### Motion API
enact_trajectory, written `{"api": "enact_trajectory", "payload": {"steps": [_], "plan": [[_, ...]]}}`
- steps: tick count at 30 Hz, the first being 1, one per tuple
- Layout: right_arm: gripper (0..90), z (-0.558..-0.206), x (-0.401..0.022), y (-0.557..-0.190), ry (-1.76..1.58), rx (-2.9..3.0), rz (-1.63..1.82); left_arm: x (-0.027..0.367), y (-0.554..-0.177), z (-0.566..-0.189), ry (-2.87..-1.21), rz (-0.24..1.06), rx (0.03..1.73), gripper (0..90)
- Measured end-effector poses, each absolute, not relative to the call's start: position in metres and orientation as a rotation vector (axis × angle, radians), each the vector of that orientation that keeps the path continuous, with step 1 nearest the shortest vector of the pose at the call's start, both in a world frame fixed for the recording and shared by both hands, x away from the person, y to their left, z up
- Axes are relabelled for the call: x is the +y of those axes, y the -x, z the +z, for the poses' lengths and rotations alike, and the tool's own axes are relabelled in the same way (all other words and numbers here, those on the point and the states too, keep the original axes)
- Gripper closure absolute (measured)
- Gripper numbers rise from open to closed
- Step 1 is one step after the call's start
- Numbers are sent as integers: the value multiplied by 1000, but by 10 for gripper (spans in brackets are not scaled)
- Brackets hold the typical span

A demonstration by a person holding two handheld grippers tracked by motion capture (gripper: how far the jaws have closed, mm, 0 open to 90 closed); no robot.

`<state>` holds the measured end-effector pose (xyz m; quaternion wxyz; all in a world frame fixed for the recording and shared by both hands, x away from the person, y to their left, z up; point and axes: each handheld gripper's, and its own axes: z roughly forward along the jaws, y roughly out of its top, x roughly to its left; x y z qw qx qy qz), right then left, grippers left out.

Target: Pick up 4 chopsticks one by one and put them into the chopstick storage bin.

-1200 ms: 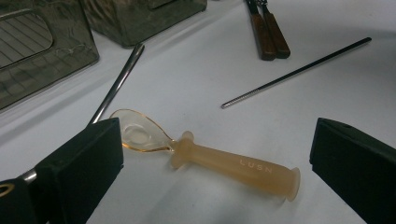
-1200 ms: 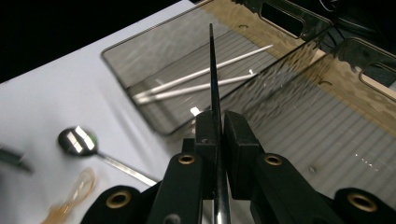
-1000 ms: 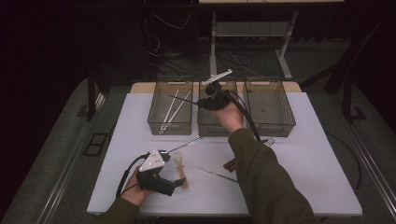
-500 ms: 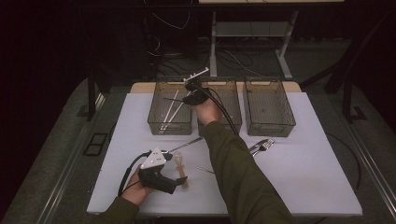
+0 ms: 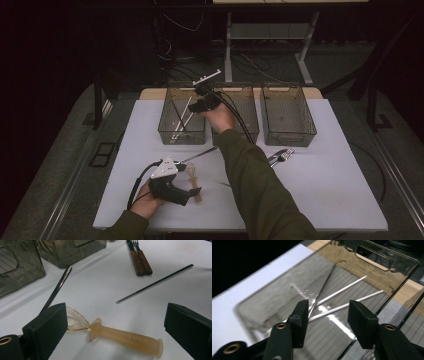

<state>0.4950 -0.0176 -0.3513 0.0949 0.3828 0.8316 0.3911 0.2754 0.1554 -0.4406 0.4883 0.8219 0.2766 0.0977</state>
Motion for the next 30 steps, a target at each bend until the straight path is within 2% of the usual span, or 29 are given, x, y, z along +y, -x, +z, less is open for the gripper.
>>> {"api": "enact_trajectory", "payload": {"steps": [7, 10, 18, 26, 30], "plan": [[406, -336, -47, -469, -1055, 2475, 1256, 156, -273, -441, -2008, 240, 681, 33], [401, -335, -59, -458, -1034, 2478, 1297, 156, -273, -441, -2008, 230, 692, 32], [344, -342, -94, -431, -1003, 2460, 1351, 158, -271, -440, -2011, 242, 689, 32], [201, -348, -121, -404, -951, 2439, 1358, 158, -271, -440, -2011, 235, 696, 32], [194, -351, -135, -393, -945, 2444, 1382, 158, -271, -440, -2014, 235, 694, 32]]}}
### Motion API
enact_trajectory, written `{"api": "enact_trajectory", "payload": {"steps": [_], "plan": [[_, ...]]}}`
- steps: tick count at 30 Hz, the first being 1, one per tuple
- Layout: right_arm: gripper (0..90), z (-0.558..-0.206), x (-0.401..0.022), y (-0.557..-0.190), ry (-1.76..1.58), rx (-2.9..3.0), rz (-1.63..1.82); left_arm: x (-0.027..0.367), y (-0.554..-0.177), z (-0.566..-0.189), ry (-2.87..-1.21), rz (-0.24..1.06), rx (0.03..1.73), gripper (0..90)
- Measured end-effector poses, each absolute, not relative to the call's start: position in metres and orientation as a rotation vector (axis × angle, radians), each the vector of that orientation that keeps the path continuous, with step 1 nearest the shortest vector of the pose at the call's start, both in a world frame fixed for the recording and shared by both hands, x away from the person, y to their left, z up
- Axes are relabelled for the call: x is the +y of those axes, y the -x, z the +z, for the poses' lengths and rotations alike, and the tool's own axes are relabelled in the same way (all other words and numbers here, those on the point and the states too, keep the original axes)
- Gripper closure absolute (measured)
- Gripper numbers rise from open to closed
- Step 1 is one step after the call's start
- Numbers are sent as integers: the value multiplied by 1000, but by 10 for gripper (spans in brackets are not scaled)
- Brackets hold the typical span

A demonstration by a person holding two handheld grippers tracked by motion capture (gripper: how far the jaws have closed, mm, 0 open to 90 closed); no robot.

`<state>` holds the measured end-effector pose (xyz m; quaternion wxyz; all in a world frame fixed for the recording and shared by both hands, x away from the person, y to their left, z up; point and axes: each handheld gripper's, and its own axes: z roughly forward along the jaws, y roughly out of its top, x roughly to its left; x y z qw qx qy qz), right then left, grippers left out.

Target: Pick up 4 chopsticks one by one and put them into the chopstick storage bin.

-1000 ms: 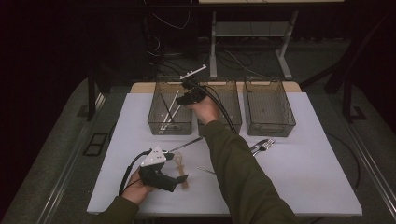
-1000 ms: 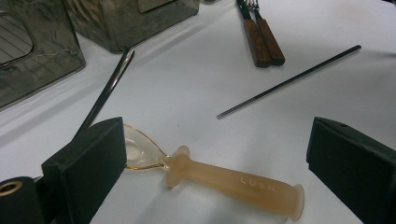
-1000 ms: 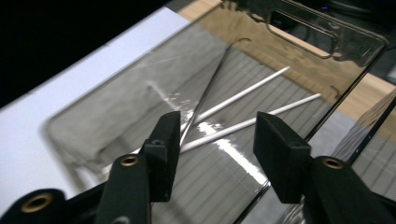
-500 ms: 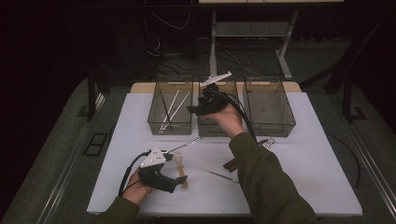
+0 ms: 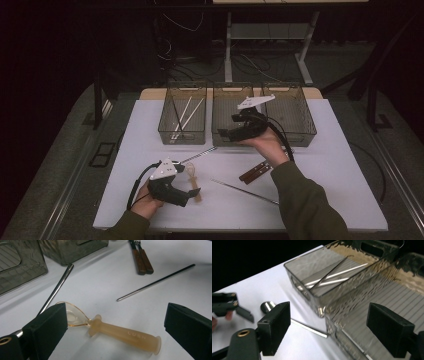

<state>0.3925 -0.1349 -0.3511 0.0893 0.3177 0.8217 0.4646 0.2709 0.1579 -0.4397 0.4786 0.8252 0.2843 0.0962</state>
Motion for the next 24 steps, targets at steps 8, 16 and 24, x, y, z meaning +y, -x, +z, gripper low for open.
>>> {"api": "enact_trajectory", "payload": {"steps": [8, 16, 24], "plan": [[195, -362, -160, -373, -927, 2452, 1406, 159, -270, -440, -2015, 238, 700, 33], [196, -382, -178, -353, -910, 2491, 1409, 159, -270, -441, -2031, 247, 693, 33], [223, -399, -195, -337, -892, 2541, 1380, 158, -268, -441, -2031, 245, 686, 33]]}}
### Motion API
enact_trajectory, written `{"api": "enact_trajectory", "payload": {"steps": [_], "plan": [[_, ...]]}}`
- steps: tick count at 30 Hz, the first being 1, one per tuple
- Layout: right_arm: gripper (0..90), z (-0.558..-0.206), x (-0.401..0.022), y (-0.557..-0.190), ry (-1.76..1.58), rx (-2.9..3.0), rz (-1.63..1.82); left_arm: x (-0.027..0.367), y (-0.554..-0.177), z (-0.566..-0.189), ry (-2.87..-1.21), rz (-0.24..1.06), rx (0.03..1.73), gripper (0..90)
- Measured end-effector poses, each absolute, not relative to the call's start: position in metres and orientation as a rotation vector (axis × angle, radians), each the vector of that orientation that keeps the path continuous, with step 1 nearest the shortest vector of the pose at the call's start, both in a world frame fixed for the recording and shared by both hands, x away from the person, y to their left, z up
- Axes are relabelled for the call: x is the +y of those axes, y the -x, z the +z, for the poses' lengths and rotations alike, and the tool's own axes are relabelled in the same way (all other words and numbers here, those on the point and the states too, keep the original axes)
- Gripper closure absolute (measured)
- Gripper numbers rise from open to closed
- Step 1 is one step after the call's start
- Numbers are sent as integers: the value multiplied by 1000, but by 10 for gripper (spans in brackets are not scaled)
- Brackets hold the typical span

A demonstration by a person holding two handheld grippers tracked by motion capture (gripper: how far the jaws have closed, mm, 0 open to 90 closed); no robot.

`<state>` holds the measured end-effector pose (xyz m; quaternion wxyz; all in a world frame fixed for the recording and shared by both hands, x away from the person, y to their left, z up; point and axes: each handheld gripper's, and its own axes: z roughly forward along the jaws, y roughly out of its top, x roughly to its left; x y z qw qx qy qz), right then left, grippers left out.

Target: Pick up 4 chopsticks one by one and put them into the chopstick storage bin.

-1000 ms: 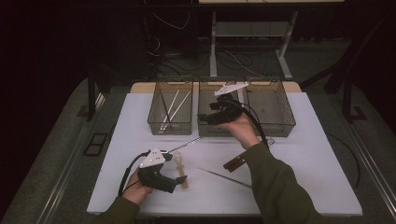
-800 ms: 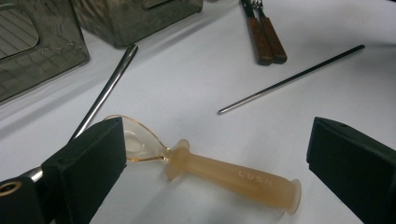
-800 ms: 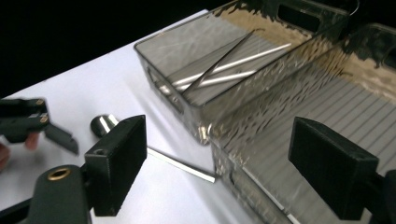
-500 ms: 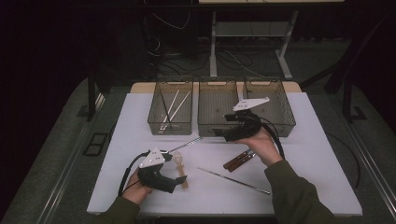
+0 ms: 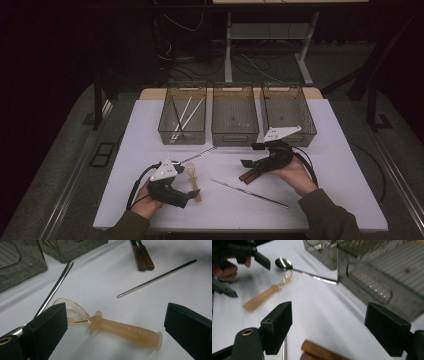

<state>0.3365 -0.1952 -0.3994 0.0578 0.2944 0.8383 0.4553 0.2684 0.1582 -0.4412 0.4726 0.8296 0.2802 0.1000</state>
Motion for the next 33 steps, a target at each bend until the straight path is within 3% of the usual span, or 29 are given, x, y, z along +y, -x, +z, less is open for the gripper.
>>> {"api": "enact_trajectory", "payload": {"steps": [7, 18, 33], "plan": [[309, -400, -205, -323, -896, 2579, 1365, 158, -268, -442, -2047, 241, 676, 33], [563, -402, -218, -294, -818, 2669, 1217, 158, -266, -441, -2044, 238, 670, 33], [675, -403, -222, -279, -815, 2816, 969, 158, -266, -441, -2037, 230, 667, 33]]}}
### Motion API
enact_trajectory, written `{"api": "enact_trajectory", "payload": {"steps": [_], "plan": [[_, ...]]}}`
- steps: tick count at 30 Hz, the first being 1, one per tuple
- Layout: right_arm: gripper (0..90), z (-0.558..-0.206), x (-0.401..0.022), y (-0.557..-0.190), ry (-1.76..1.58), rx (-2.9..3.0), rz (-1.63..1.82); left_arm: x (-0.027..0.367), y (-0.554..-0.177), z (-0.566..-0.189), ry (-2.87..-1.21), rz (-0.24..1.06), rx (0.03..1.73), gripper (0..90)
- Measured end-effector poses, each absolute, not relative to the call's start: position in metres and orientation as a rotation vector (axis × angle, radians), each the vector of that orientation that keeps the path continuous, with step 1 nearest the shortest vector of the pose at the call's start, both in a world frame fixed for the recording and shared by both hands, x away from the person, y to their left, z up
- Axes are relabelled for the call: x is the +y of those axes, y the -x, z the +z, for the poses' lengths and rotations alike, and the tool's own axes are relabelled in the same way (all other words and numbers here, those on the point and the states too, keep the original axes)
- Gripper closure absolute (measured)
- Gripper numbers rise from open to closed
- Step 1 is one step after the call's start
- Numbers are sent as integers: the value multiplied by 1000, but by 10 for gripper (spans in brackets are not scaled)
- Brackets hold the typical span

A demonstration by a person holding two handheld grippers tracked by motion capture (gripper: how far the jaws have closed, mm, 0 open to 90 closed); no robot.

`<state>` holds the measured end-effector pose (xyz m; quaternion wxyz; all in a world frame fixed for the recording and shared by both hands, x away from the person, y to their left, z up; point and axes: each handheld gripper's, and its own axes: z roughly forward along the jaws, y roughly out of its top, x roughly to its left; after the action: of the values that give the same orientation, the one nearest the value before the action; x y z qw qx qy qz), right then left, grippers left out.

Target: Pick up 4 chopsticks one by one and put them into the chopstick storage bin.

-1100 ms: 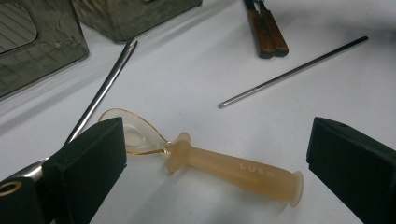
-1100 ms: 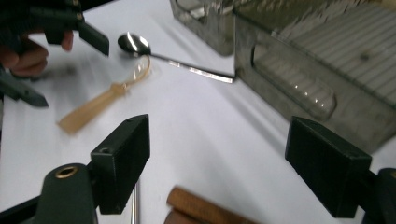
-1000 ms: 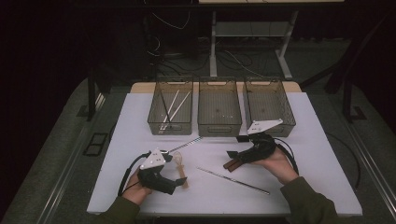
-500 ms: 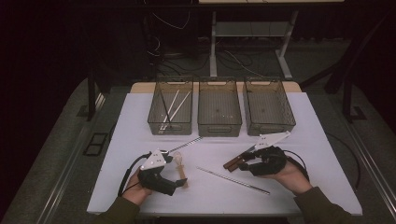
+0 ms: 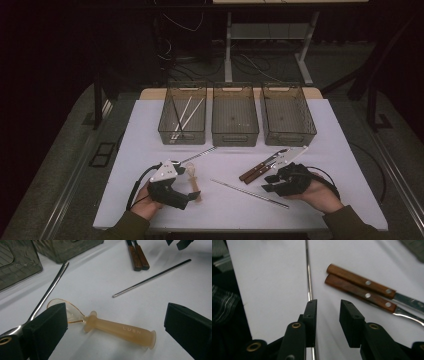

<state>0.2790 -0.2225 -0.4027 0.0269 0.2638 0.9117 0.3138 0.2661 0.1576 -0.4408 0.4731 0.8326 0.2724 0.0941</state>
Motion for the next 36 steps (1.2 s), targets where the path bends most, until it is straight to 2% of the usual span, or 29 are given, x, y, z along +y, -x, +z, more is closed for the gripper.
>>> {"api": "enact_trajectory", "payload": {"steps": [7, 21, 31, 36], "plan": [[730, -410, -212, -279, -729, 2945, 744, 157, -266, -441, -2037, 228, 667, 33], [776, -419, -181, -283, -640, 3072, 401, 156, -266, -441, -2024, 226, 677, 33], [845, -419, -162, -282, -590, 3041, 206, 155, -265, -441, -2029, 224, 673, 33], [850, -419, -161, -281, -573, 3037, 202, 155, -265, -441, -2030, 226, 672, 33]]}}
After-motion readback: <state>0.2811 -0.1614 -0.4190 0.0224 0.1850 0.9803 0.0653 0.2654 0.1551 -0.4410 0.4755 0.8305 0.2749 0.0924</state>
